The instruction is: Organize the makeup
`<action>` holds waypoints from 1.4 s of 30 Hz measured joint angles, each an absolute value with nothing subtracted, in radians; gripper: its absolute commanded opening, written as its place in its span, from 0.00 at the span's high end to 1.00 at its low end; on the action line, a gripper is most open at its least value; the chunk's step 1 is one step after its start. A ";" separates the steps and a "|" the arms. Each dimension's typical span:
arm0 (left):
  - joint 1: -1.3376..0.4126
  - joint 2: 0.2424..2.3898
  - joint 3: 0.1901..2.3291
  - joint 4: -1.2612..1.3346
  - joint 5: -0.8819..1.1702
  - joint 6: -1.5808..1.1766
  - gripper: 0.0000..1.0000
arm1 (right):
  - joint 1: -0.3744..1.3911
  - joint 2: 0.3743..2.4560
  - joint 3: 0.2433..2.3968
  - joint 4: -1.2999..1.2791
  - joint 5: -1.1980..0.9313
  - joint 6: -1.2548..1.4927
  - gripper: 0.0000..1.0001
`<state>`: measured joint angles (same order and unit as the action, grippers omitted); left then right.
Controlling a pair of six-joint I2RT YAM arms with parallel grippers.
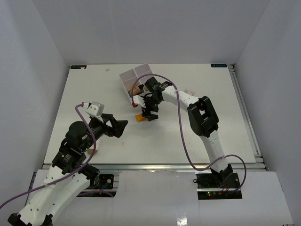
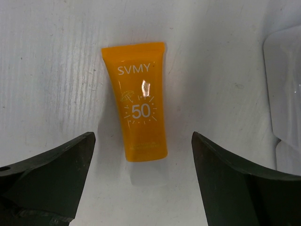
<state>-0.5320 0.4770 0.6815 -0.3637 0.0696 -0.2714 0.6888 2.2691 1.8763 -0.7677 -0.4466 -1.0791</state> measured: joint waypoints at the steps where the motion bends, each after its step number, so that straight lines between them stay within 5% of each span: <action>1: -0.532 0.477 0.681 -0.364 0.069 -0.272 0.02 | 0.689 2.272 1.876 -0.767 -0.444 -1.074 0.15; 6: -0.532 0.480 0.679 -0.357 0.073 -0.276 0.02 | 0.689 2.294 1.878 -0.759 -0.430 -1.043 0.22; 14: -0.532 0.511 0.665 -0.346 0.092 -0.293 0.02 | 0.689 2.299 1.884 -0.749 -0.422 -0.996 0.55; 27: -0.532 0.512 0.618 -0.279 0.143 -0.425 0.02 | 0.679 2.183 1.725 -0.705 -0.479 -0.931 0.64; 42: -0.532 1.031 0.776 -0.123 0.322 -0.849 0.09 | 0.555 1.472 1.218 -0.539 -0.580 -0.709 0.64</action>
<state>-0.5316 1.0308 0.7764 -0.1229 0.3216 -0.8493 0.5552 1.4719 1.2182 -0.5385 -0.5799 -0.7090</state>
